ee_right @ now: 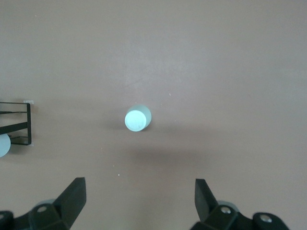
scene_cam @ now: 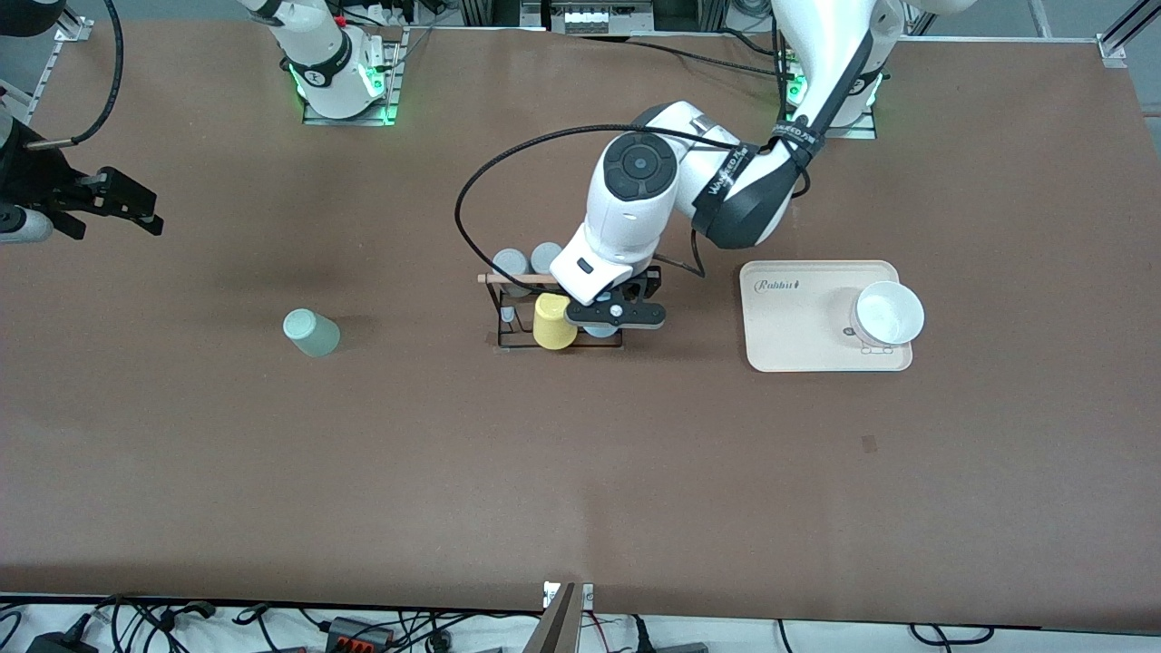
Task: Hang scattered cups on rack with three cups
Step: 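Carry the light blue cup with the left gripper to the rack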
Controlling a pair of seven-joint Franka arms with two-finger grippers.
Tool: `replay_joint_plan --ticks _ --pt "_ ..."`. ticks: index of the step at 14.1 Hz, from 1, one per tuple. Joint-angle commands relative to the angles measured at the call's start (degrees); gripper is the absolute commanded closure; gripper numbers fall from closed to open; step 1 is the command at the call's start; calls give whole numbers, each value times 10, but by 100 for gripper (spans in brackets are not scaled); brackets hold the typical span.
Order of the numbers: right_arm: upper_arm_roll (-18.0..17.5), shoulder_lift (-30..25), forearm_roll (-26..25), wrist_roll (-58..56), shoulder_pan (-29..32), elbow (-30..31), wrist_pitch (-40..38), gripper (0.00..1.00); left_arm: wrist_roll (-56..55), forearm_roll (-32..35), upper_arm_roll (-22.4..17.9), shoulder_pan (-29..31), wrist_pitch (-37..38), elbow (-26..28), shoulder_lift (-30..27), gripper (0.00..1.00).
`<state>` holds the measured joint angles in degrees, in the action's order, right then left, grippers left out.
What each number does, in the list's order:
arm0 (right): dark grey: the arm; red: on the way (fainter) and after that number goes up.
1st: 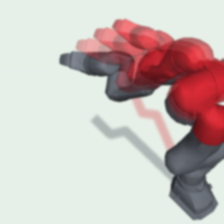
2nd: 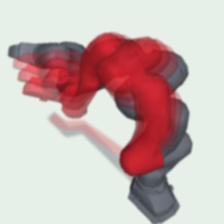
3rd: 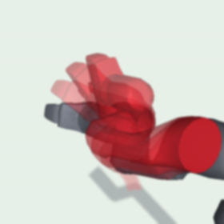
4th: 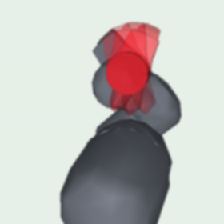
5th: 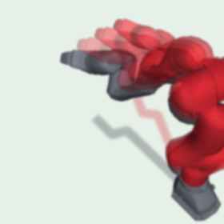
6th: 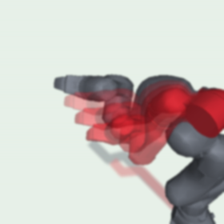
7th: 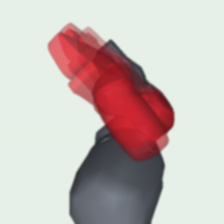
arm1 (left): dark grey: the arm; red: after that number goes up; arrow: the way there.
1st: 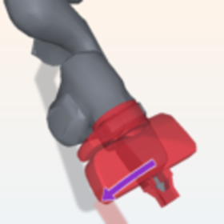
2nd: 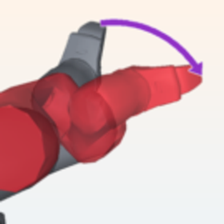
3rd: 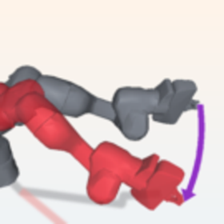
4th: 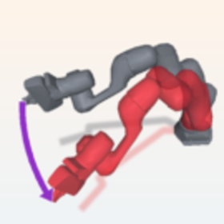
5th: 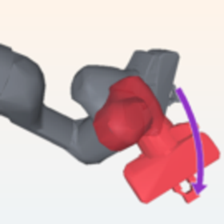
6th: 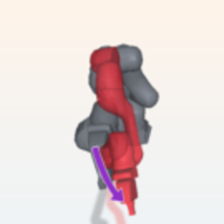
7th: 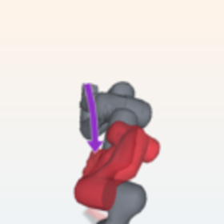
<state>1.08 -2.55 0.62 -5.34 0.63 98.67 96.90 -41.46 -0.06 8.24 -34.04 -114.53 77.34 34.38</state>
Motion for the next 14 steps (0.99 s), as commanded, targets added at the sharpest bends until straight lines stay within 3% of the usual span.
replay_joint_plan --ticks 1,14 --pt "-3 3 -1 1 3 -8 -11 0 -7 16 -8 -13 14 -21 17 59" --pt "-2 25 3 2 6 -15 -12 0 -11 54 -7 -19 -28 -16 55 59"
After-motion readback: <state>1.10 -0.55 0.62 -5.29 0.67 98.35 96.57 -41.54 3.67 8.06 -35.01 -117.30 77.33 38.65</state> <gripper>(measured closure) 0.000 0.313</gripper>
